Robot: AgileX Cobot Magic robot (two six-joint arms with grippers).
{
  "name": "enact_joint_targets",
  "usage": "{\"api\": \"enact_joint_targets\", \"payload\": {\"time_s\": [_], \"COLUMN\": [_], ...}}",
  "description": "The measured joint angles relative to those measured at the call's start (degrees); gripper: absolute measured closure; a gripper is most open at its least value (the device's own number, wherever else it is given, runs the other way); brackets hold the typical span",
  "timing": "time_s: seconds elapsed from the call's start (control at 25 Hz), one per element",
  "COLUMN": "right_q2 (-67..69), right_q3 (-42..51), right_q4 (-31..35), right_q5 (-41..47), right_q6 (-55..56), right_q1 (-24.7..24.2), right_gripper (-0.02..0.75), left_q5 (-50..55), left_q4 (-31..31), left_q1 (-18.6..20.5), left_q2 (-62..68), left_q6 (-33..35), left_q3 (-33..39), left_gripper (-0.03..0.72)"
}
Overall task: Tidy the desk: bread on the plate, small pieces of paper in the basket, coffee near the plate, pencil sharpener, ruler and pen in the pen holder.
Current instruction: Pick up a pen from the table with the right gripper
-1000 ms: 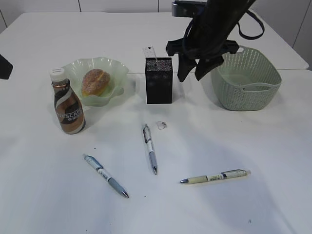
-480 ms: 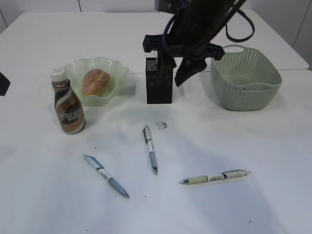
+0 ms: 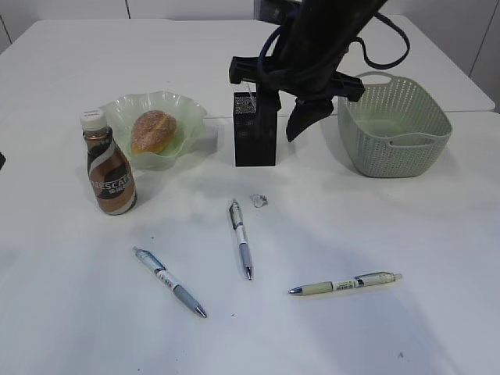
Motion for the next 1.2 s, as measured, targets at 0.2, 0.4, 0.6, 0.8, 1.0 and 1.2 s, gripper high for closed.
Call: {"api": "enact_joint_targets", "payload": {"time_s": [0.2,0.4,0.6,0.8,1.0,1.2], "right_q2": [0.8,5.1,8.1,12.6,14.8,15.2], "right_q3": [0.0,0.0,0.0,0.0,-0.1,-0.2], "right_q4": [-7.9,-8.5,-8.5,-8.6,-8.4,-5.7], "right_q5": [0.0,0.0,0.0,-0.7,-1.5,-4.0], "right_q6": [6.2,7.2,7.4,7.2,5.7,5.0], "right_q1": [3.3,5.9,6.2,6.2,6.2,6.2], "right_gripper": [0.364,0.364,0.365,0.365,0.365,0.365], "left_q5": [0.4,0.8,1.4,2.2,2.4,2.4], "left_q4": [0.0,0.0,0.0,0.0,0.0,0.0], "left_q1": [0.0,0.0,0.0,0.0,0.0,0.0], "left_q2": [0.0,0.0,0.0,0.0,0.0,0.0], "left_q6": [0.0,0.0,0.0,0.0,0.0,0.0], "left_q3": [0.0,0.0,0.0,0.0,0.0,0.0], "left_gripper": [0.286,0.287,0.286,0.287,0.286,0.286]}}
